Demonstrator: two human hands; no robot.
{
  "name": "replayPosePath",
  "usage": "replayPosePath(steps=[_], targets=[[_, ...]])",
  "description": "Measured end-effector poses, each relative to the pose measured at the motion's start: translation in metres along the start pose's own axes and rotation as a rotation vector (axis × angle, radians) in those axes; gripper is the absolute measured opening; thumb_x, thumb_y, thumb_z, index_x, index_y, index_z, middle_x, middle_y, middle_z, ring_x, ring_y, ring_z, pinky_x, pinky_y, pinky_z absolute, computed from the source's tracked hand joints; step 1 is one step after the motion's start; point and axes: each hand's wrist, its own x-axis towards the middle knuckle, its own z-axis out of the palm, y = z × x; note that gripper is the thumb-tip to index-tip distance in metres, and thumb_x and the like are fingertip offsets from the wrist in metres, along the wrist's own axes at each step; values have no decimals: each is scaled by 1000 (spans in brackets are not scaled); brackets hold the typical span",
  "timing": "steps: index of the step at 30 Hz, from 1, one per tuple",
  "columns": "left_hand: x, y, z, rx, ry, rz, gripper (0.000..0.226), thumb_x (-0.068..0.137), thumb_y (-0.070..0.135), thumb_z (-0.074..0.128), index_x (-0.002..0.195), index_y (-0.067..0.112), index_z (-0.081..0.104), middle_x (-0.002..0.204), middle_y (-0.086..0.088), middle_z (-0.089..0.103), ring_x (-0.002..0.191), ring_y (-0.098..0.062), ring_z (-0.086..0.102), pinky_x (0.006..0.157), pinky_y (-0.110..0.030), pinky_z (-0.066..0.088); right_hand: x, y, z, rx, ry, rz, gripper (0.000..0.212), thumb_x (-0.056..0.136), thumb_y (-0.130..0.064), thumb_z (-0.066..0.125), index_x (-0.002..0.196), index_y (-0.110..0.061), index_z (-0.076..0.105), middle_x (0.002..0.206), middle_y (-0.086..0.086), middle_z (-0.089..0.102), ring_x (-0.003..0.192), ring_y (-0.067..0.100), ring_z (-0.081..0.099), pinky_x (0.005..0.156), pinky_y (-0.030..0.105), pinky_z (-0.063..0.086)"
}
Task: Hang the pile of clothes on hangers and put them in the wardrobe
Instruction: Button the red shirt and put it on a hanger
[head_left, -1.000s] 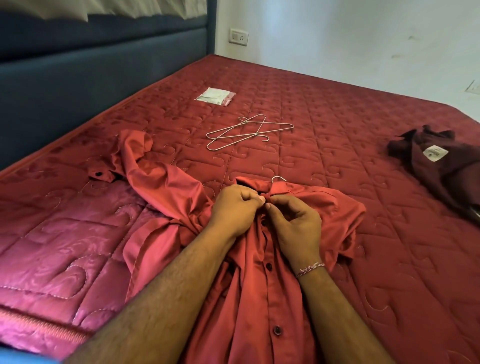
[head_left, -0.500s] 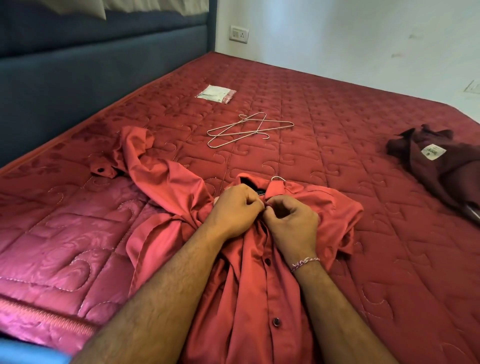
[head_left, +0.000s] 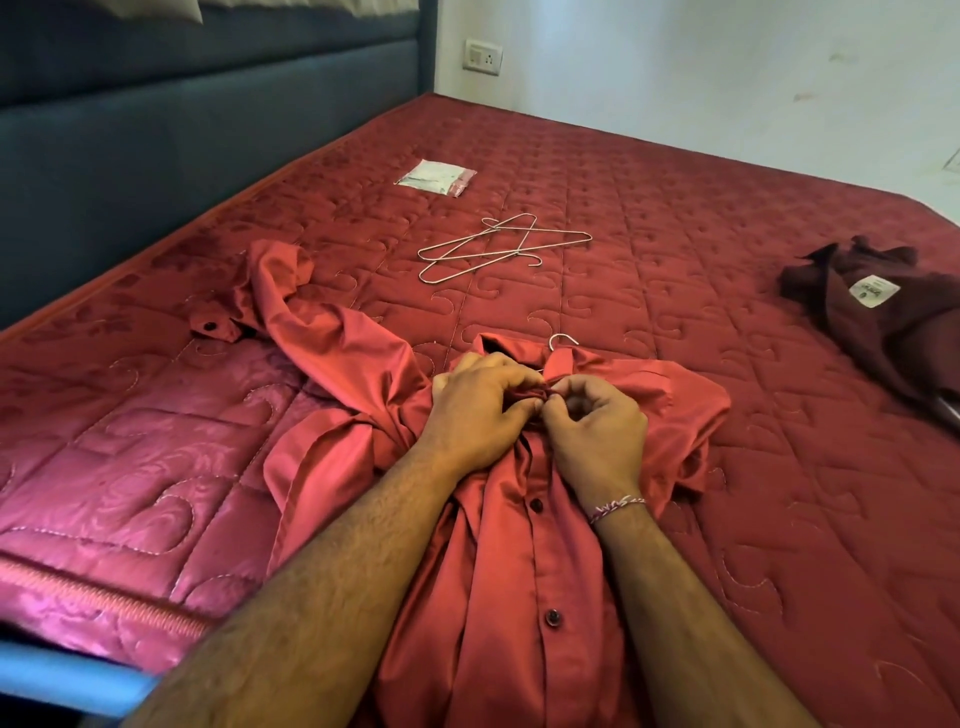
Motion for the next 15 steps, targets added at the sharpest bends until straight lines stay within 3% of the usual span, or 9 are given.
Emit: replayPosePath(steps=[5, 8, 10, 13, 15], targets=[[-1, -1, 3, 47, 39, 27, 24, 90, 37, 72, 113, 39, 73, 111, 19, 66, 113, -9, 50, 93, -40, 32, -4, -3, 1, -113, 27, -56, 10, 79, -10, 72, 78, -18, 66, 57, -6, 61, 51, 8, 56, 53, 17, 41], [-1, 0, 4, 100, 46, 34, 24, 89, 38, 70, 113, 38, 72, 110, 19, 66, 113, -10, 51, 94, -42, 33, -8, -3, 4, -233, 35, -191, 11, 82, -9, 69, 82, -17, 61, 57, -5, 58, 49, 13, 54, 54, 31, 44], [-3, -1, 4, 113, 64, 30, 23, 90, 40, 69, 112, 37, 72, 109, 18, 66, 113, -11, 52, 94, -43, 34, -10, -1, 3, -283, 14, -297, 11, 84, -9, 69, 86, -16, 62, 60, -2, 61, 53, 22, 58, 54, 34, 44], [-4, -3, 3, 83, 100, 17, 22, 89, 42, 70, 111, 36, 72, 106, 16, 66, 111, -12, 54, 93, -43, 37, -6, 3, -6, -166, -75, -336, 11, 87, -11, 68, 93, -19, 72, 75, -7, 72, 64, 9, 64, 63, 21, 49], [-4, -2, 0, 20, 112, 44, 24, 86, 44, 70, 109, 36, 73, 104, 15, 66, 108, -12, 56, 90, -41, 39, 0, 4, -11, 78, -129, -183, 17, 90, -11, 60, 93, -19, 75, 81, -10, 75, 71, 4, 68, 70, 21, 53]])
